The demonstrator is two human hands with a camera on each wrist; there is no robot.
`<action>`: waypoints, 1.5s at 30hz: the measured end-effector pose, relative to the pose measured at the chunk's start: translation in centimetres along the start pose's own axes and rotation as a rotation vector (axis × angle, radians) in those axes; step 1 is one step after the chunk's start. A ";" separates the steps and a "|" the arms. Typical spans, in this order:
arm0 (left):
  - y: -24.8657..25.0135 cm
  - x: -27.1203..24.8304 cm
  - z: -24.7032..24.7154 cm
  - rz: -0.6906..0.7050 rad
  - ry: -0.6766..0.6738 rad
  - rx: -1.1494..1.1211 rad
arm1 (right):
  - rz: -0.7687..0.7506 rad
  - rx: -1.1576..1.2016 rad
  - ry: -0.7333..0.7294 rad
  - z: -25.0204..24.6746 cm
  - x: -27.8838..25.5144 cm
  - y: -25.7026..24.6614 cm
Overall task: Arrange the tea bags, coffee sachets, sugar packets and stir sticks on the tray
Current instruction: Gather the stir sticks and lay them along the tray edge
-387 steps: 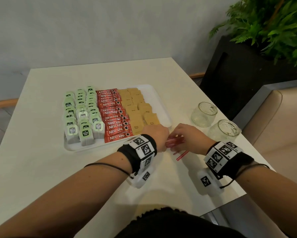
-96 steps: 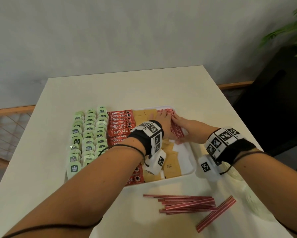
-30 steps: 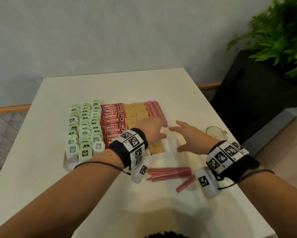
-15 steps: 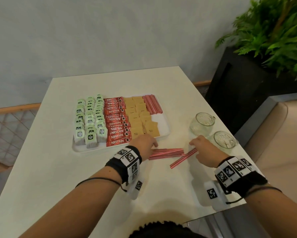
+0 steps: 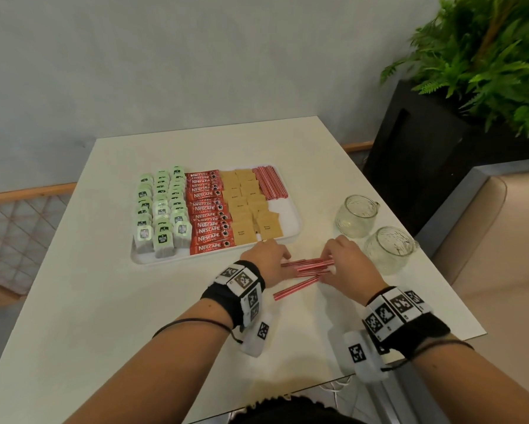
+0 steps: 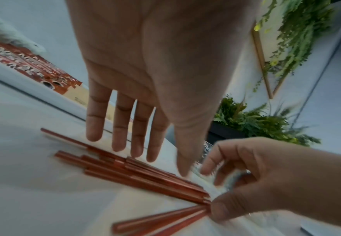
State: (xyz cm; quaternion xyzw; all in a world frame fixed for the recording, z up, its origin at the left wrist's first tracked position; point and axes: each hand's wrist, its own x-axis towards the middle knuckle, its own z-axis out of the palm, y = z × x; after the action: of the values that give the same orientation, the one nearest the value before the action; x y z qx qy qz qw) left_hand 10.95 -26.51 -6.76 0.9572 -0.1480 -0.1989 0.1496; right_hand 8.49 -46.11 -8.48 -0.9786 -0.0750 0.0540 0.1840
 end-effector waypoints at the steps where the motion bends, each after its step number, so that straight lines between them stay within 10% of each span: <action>1: 0.2 -0.1 0.3 0.004 -0.022 0.060 | -0.043 -0.020 -0.037 -0.2 0.1 0.0; 5: 1.0 -0.2 1.1 0.059 -0.014 0.236 | -0.149 -0.029 -0.225 -0.3 0.9 -0.4; 18: 5.1 0.0 0.1 0.156 -0.063 0.474 | -0.141 -0.235 -0.177 -0.2 1.0 -1.5; 45: 2.8 2.5 2.4 0.241 -0.031 0.450 | -0.061 -0.059 -0.336 -0.2 2.3 -1.0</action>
State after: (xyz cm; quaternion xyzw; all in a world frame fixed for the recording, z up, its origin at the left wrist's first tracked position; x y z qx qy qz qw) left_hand 11.50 -30.45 -8.77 0.9386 -0.3041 -0.1561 -0.0469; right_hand 10.68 -44.84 -8.15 -0.9580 -0.1360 0.2088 0.1418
